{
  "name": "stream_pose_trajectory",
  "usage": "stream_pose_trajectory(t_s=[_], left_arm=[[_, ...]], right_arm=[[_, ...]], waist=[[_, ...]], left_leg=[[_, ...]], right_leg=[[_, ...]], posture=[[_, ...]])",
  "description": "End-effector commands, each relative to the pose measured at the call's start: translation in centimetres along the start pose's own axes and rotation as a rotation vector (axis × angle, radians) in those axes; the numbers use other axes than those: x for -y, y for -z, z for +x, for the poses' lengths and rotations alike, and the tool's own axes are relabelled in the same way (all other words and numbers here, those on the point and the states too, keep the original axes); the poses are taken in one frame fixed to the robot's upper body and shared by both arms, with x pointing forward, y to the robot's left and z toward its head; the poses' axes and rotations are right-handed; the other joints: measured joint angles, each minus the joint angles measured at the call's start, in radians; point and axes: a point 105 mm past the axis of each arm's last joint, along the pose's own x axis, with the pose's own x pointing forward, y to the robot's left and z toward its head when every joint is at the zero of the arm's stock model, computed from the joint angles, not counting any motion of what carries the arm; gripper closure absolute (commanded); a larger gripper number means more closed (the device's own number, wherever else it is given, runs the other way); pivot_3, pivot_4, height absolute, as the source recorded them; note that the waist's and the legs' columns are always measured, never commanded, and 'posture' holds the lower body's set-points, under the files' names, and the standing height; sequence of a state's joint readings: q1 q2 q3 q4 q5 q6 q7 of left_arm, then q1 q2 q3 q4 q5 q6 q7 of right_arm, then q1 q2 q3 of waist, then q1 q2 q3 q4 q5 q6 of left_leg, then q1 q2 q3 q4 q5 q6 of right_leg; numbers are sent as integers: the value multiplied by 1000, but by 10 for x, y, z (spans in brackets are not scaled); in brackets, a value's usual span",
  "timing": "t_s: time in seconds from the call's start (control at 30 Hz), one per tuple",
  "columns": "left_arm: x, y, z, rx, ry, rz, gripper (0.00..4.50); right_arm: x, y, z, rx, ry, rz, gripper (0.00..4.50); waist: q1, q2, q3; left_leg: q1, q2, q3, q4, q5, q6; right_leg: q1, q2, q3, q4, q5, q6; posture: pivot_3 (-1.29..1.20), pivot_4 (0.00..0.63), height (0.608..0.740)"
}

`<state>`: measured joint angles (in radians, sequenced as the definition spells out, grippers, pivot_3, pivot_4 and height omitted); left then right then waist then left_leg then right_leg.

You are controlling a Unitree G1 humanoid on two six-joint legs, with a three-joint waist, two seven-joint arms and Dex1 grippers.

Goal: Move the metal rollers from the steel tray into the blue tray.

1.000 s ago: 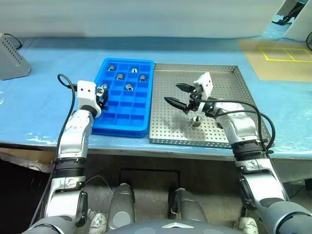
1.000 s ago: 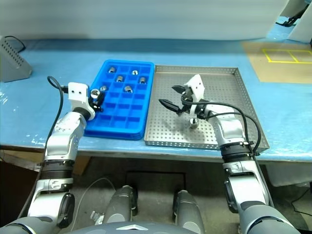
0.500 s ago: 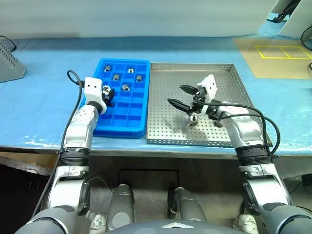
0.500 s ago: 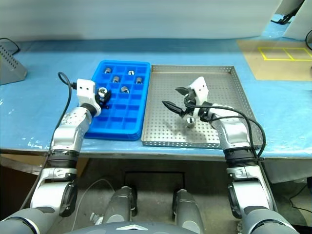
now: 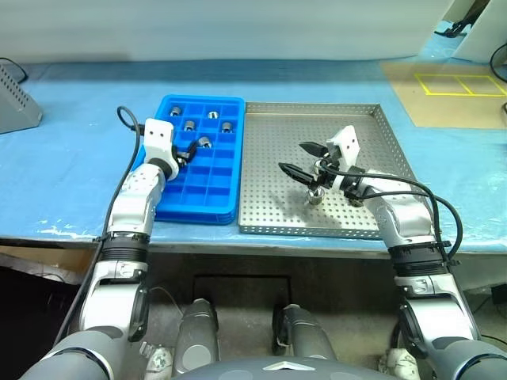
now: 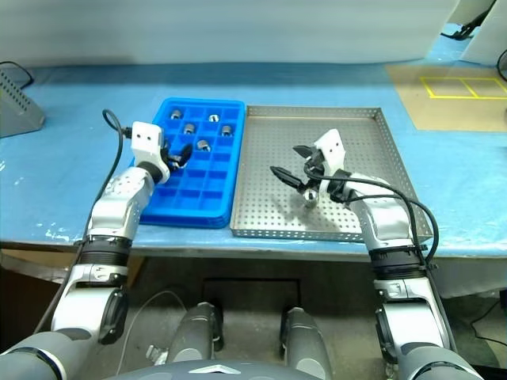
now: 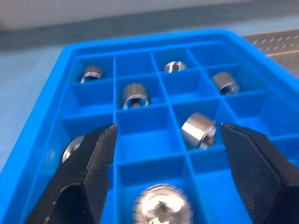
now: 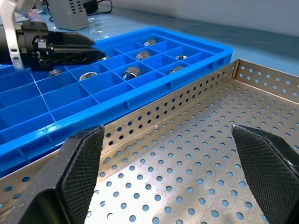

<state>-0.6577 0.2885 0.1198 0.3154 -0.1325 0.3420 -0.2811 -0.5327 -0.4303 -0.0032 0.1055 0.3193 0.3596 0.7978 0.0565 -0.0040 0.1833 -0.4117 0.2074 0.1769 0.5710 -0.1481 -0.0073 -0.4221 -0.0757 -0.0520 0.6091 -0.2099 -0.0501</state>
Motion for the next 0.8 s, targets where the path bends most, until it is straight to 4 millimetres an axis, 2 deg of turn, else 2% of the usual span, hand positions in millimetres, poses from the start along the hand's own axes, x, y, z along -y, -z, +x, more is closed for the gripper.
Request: stream_pose_trajectory(t_s=[0.03, 0.17, 0.27, 0.3, 0.37, 0.47, 0.67, 0.8], left_arm=[[31, -36, 8, 126, 152, 39, 731], [67, -36, 16, 136, 316, 2, 731], [101, -34, 18, 137, 490, -12, 731], [107, -33, 19, 136, 522, -11, 731], [118, -28, 20, 122, 578, -1, 731], [149, -18, 14, 89, 746, 12, 731], [182, -2, 9, 27, 891, 43, 731], [191, 4, 12, -9, 909, 60, 731]], right_arm=[[6, -18, -11, 55, 46, -38, 0], [8, -19, -22, 58, 99, -42, 0], [14, -20, -38, 48, 174, -56, 0], [15, -20, -41, 45, 189, -57, 0], [16, -18, -48, 36, 219, -59, 0], [17, -16, -64, 24, 280, -57, 0], [18, -13, -86, 2, 365, -60, 0], [15, -12, -96, -4, 399, -58, 0]], waist=[[-4, 0, 0], [-18, 0, 0], [-32, 0, 0], [-39, 0, 0], [-53, 0, 0], [-74, 0, 0], [-108, 1, 0], [-132, 1, -1]], left_leg=[[0, 0, 0, 0, 0, 0], [0, 0, 1, 0, 0, 1], [0, -1, 1, 0, 0, 1], [1, -1, 1, 0, 0, 1], [1, -1, 1, 0, 0, 1], [1, -2, 2, 0, 0, 1], [1, -2, 2, 0, -1, 1], [1, -2, 3, 1, -1, 2]], right_leg=[[0, 0, 0, 0, 0, 0], [1, -1, 2, -1, 0, 0], [1, 0, 2, -1, 0, 0], [1, 0, 2, -1, 0, 0], [1, 0, 3, -1, 0, 0], [1, 1, 3, -1, 0, 0], [1, 1, 3, -3, 0, 0], [1, 1, 3, -3, 0, 1]], posture=[[-243, 150, 740], [-326, 150, 740], [-377, 150, 740], [-416, 150, 740], [-456, 150, 740], [-513, 150, 740], [-591, 150, 740], [-646, 150, 740]])
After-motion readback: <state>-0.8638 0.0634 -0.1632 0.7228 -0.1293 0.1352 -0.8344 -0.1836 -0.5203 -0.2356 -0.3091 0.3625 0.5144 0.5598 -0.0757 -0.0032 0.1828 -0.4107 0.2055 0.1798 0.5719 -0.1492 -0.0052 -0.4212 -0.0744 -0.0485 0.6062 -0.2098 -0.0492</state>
